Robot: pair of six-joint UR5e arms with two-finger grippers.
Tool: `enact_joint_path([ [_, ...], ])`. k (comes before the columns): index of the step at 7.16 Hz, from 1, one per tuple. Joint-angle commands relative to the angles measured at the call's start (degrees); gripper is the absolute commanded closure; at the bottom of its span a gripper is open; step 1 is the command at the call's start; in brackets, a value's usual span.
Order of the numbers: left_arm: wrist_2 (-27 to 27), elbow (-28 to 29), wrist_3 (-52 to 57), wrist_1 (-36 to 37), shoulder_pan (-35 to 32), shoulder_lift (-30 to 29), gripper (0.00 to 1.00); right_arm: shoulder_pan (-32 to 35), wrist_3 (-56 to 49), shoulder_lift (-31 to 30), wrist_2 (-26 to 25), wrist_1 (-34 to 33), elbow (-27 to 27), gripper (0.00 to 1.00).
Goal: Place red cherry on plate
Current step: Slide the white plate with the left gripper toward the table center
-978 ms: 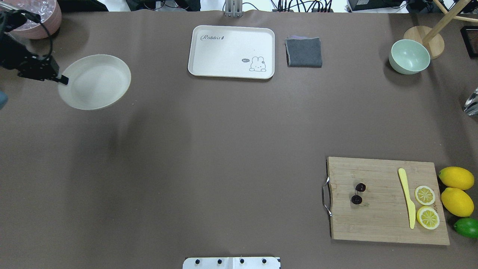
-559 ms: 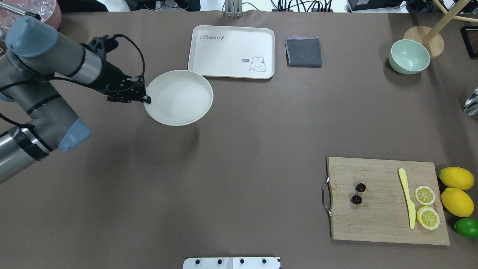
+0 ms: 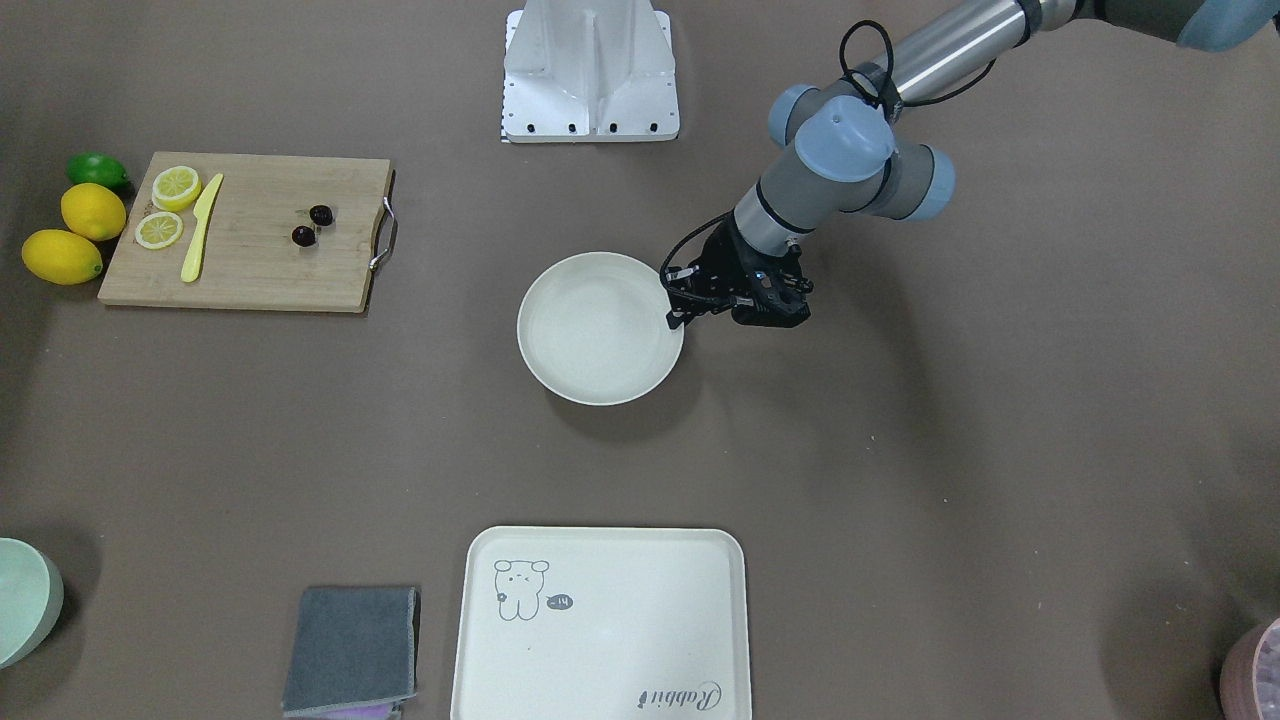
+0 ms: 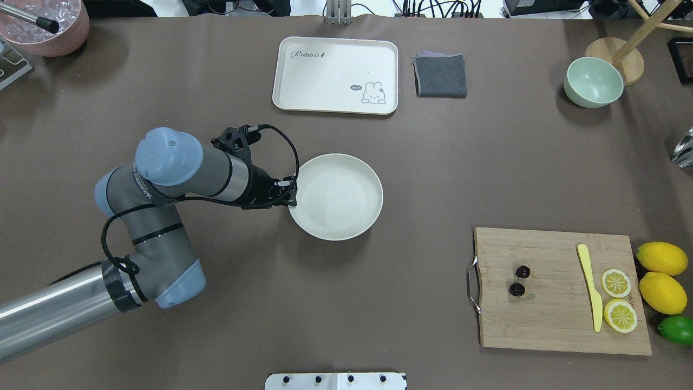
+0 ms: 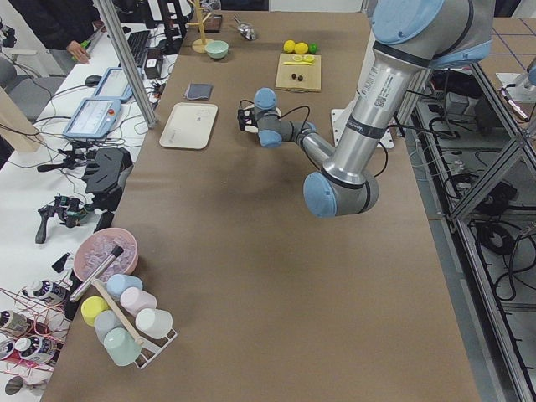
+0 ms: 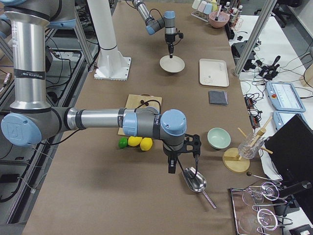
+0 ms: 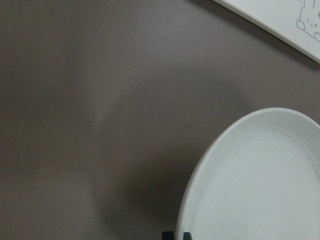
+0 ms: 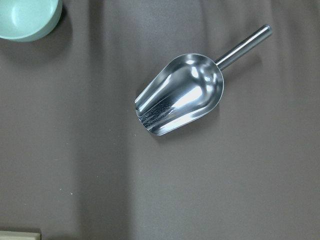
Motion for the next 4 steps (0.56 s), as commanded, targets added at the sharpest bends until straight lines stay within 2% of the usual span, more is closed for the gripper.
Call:
enact_joint_path([
  [1, 4.61, 0.13, -0.13, 0.00, 4.06, -0.06, 1.00, -0.12, 0.16, 0.06, 0.26, 0.00, 1.04, 0.00],
  [2, 4.79, 0.13, 0.22, 0.18, 4.07, 0.02, 0.11, -0.99, 1.21, -0.02, 0.78, -0.09, 2.79, 0.00],
  [3, 4.88, -0.31, 0.22, 0.26, 2.76, 0.29, 0.02, -3.79, 6.18, -0.02, 1.92, 0.00, 5.94, 0.00],
  [4, 4.53, -0.40, 0.57, 0.35, 0.75, 0.46, 0.02, -9.12, 12.76, 0.06, 1.84, 0.00, 10.93, 0.00],
])
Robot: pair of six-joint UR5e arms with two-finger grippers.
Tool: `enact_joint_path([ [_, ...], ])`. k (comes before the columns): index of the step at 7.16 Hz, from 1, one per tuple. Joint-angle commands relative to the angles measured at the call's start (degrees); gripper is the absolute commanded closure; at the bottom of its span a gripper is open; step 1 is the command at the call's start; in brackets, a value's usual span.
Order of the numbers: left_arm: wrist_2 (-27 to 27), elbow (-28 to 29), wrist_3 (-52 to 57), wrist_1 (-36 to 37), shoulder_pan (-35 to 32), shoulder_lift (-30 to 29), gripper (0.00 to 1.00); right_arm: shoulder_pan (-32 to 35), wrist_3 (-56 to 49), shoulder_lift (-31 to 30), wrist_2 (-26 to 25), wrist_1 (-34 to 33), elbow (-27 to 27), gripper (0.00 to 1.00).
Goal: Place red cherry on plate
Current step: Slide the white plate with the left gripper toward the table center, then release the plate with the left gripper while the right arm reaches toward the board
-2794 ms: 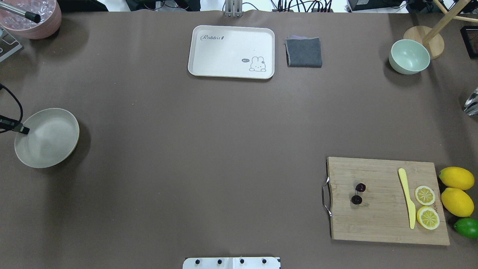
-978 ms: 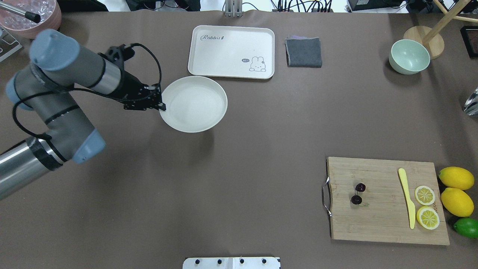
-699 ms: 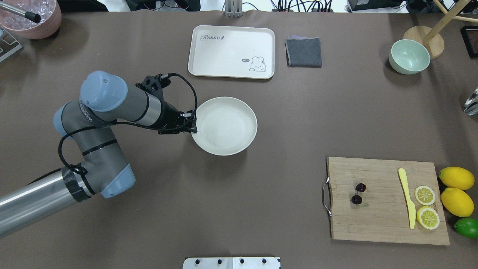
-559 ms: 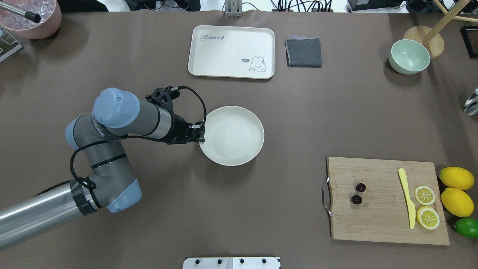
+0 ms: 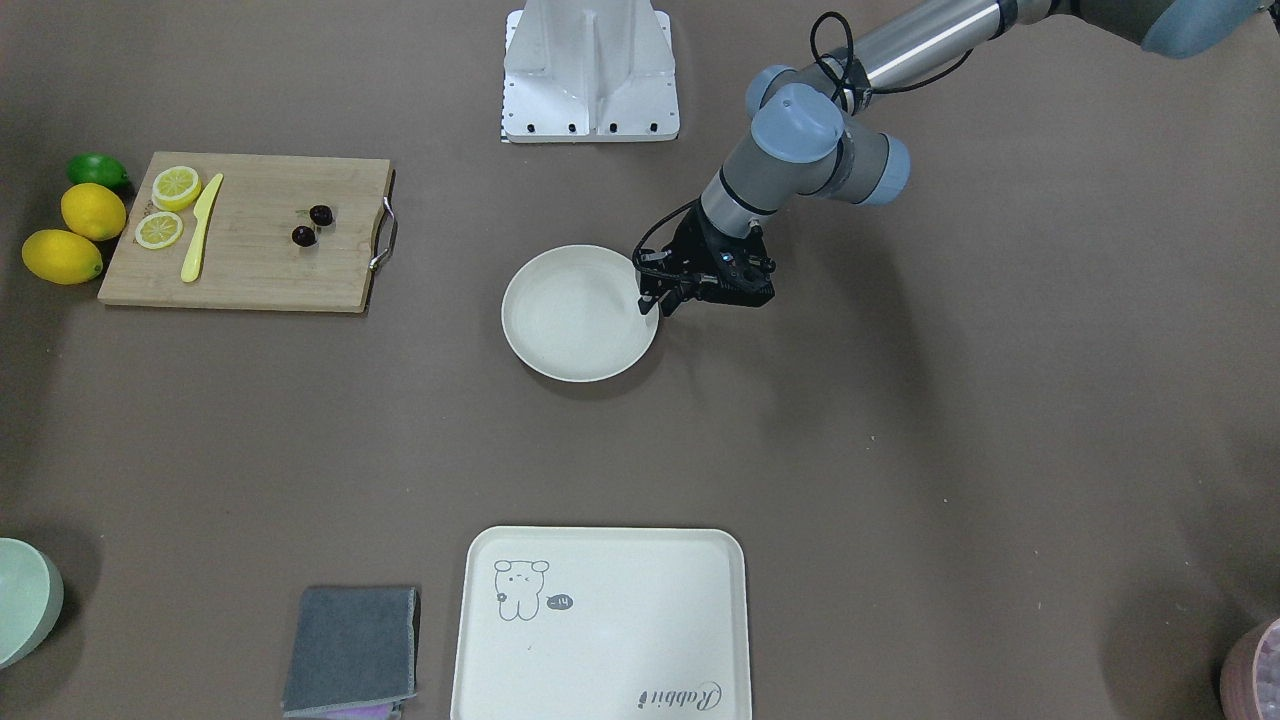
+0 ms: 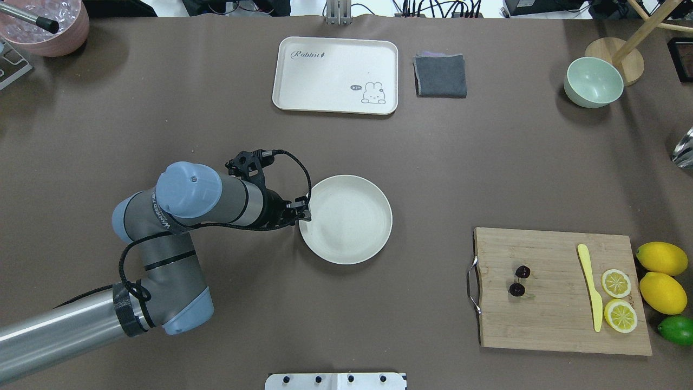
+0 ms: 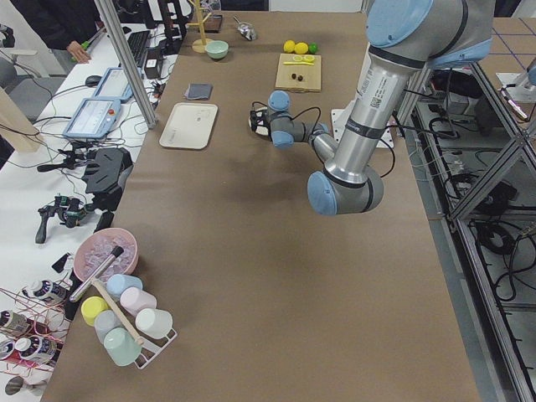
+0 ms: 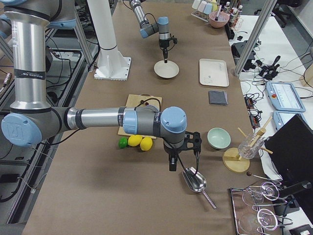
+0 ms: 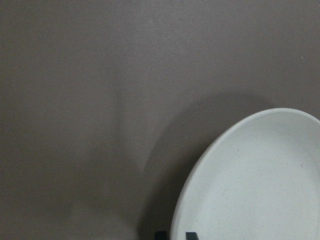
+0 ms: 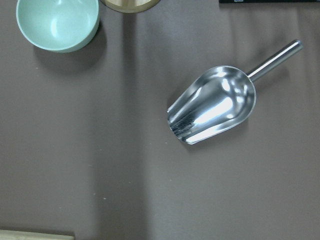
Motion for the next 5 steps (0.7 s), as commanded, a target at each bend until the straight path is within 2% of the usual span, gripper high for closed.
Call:
enact_joint_path([
  [1, -0.40, -0.64, 1.78, 0.03, -5.02, 0.66, 0.02, -10.20, 14.29, 0.06, 0.37, 0.63, 9.83, 0.00],
  [2, -0.93, -1.51, 10.76, 0.03, -8.10, 2.76, 0.02, -13.99, 20.37, -0.64, 0.54, 6.30, 11.09, 0.00],
  [3, -4.59, -1.44, 18.33, 0.38, -12.56, 4.00, 0.02, -18.90, 27.66, -2.74, 0.11, 14.62, 11.19, 0.00],
  [5, -9.34, -1.61, 21.72, 0.12, -19.78, 8.04, 0.02, -28.31, 45.31, -5.12, -2.87, 26.25, 11.19, 0.00],
])
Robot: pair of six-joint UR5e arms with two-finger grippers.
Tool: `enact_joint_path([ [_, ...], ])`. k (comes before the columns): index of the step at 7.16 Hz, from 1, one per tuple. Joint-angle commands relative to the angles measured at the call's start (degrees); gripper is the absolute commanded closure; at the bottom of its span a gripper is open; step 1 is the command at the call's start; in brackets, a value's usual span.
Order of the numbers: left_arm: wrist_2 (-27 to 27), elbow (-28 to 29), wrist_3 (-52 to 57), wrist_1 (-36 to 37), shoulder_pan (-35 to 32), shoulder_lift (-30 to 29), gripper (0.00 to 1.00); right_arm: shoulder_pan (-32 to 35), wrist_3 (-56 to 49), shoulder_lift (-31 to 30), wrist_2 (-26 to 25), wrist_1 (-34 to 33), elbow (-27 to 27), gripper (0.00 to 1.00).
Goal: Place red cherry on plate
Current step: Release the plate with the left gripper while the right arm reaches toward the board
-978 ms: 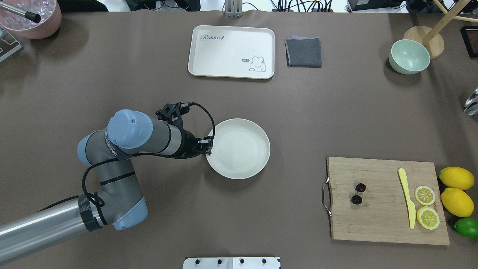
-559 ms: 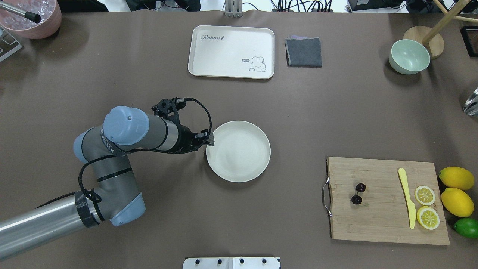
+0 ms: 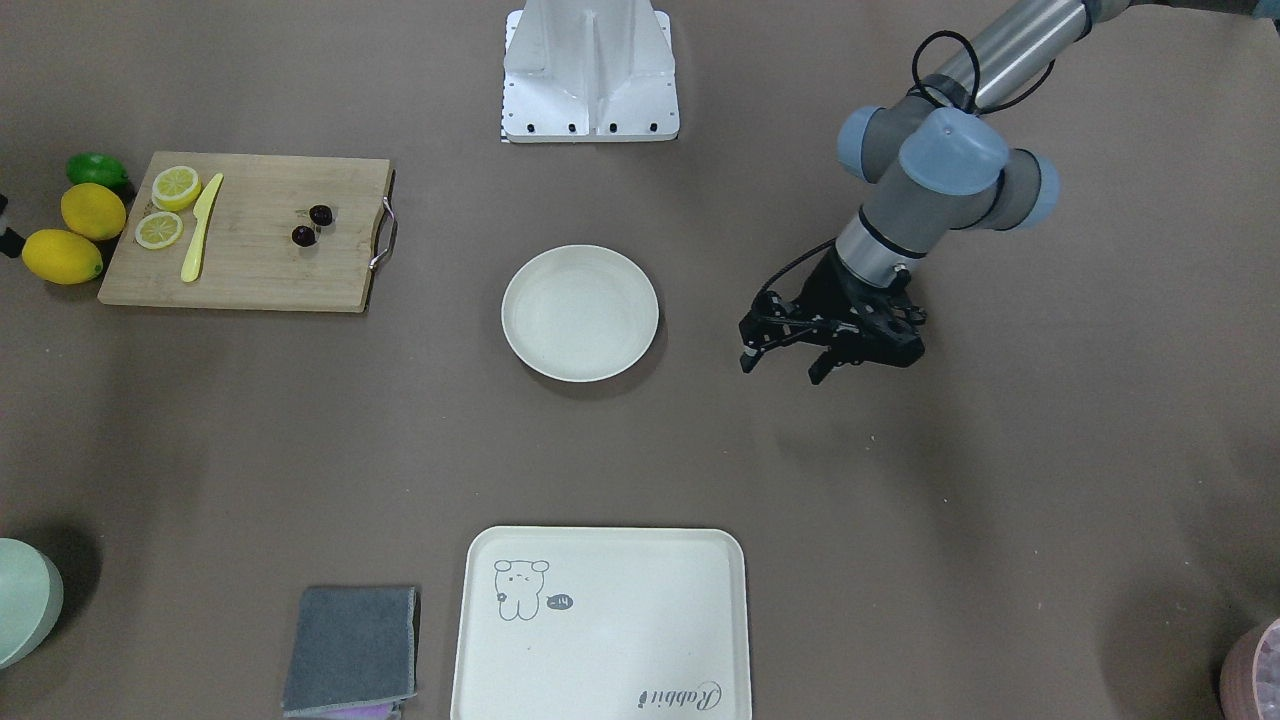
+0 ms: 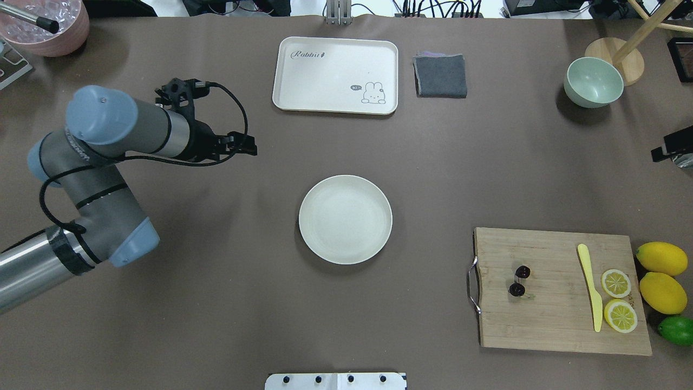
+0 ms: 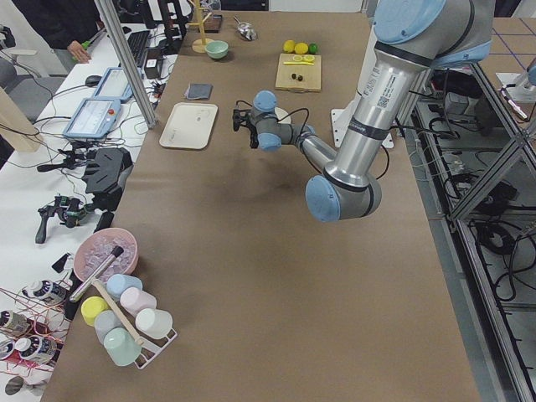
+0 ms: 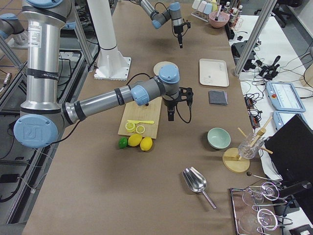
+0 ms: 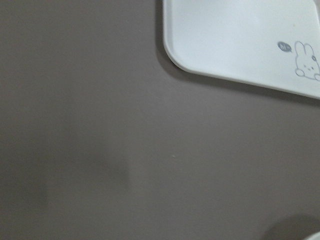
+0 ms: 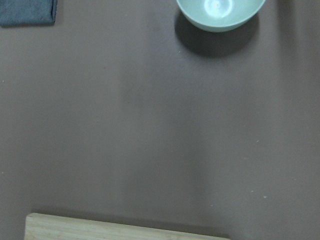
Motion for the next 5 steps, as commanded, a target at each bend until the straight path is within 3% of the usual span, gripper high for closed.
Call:
enact_joint_path([
  [1, -5.43, -0.08, 8.21, -0.05, -7.33, 3.80, 0.02, -10.84, 19.68, -2.30, -4.98, 11.14, 0.21, 0.00],
  [3, -6.78, -1.65, 9.49, -0.49, -9.20, 5.84, 0.02, -22.61, 32.81, -2.13, -14.63, 16.43, 0.73, 0.00],
  [4, -6.51, -1.57, 9.32, -0.40, -9.38, 5.93, 0.02, -29.20, 38.35, -1.78, -20.77, 16.54, 1.17, 0.00],
  [5, -6.51, -1.40, 9.32, -0.23, -9.90, 5.93, 0.02, -33.53, 39.88, -1.78, -23.70, 16.45, 1.70, 0.00],
])
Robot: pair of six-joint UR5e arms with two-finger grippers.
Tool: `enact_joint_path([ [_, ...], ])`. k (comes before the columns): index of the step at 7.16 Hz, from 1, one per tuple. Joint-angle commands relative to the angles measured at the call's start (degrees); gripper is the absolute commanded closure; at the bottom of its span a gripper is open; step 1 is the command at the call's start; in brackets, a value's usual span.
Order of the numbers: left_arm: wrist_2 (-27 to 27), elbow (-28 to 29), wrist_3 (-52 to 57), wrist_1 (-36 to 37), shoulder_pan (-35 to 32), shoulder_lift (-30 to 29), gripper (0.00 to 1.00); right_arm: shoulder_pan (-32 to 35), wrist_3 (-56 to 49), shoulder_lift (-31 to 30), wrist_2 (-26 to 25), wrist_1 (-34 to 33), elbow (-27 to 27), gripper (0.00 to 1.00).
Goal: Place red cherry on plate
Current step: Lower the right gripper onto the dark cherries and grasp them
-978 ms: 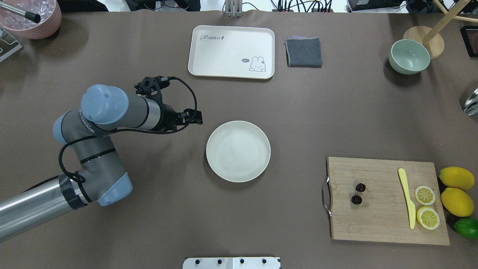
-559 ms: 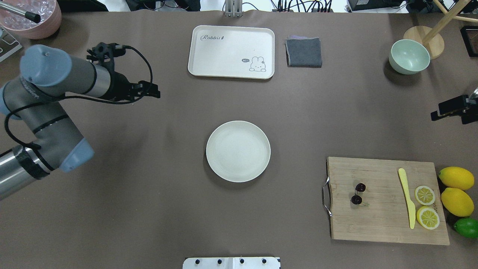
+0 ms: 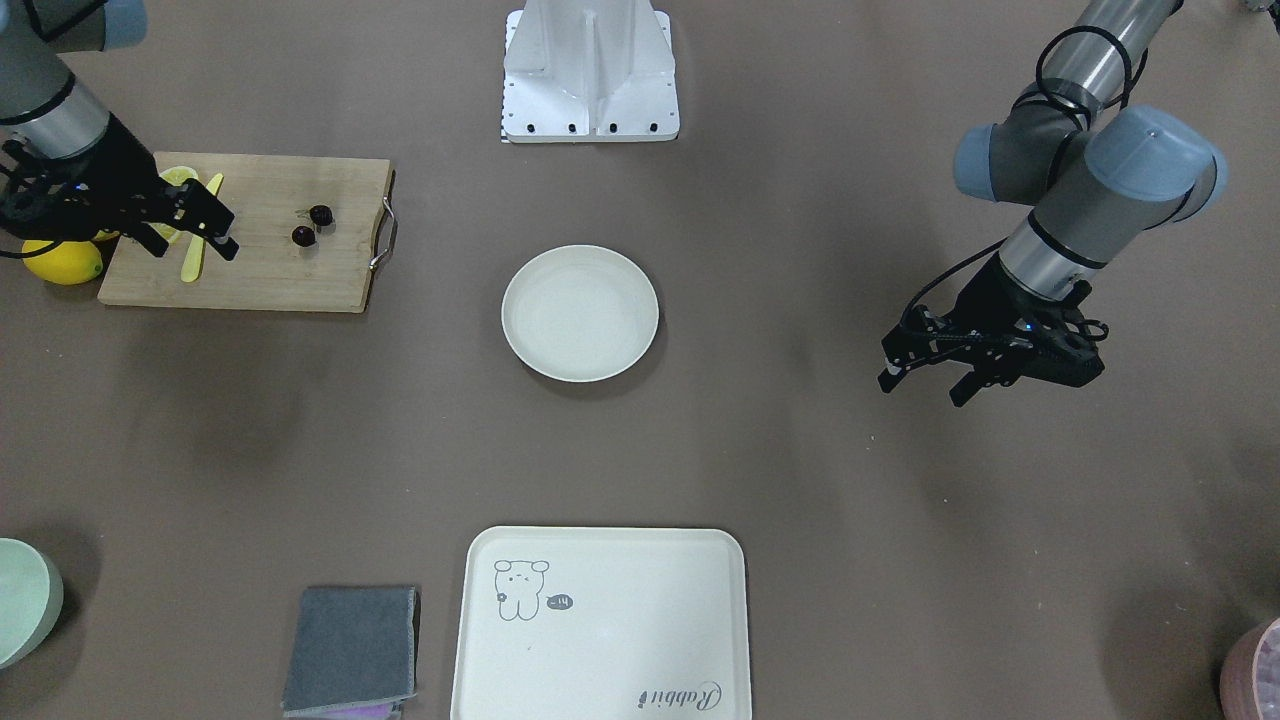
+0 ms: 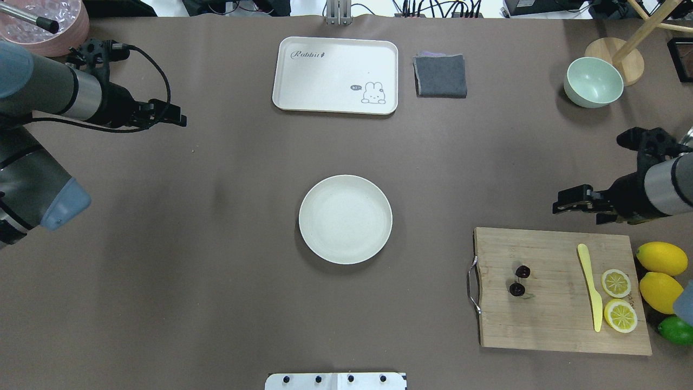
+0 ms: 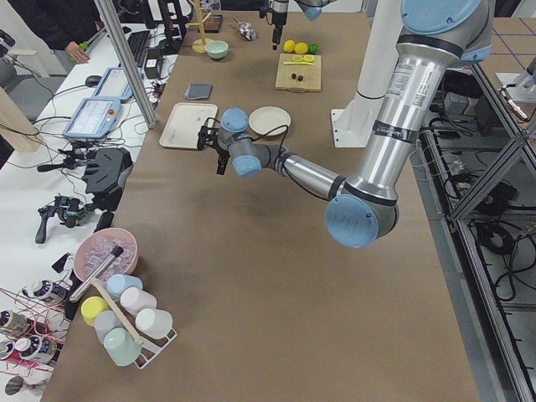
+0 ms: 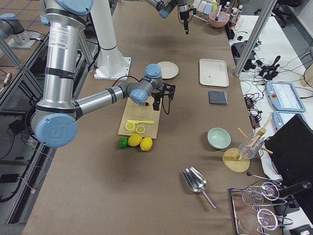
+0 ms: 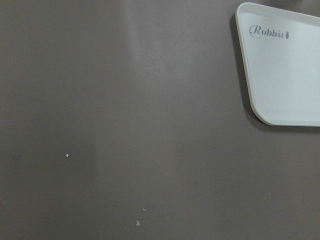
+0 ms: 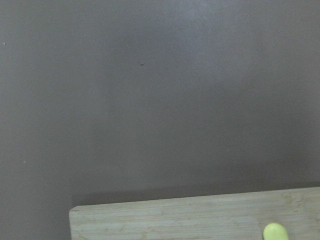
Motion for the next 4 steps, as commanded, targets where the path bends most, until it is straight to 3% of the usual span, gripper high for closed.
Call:
enact_joint_path([
  [1, 0.02, 0.02, -0.04, 0.16, -0.83, 0.17, 0.02, -8.87, 4.36, 0.03, -5.20, 0.36, 0.79, 0.00],
  [4, -0.59, -0.34, 0.05, -0.02, -2.33, 1.13, 0.02, -12.50, 4.46, 1.43, -8.09, 0.18, -2.36, 0.00],
])
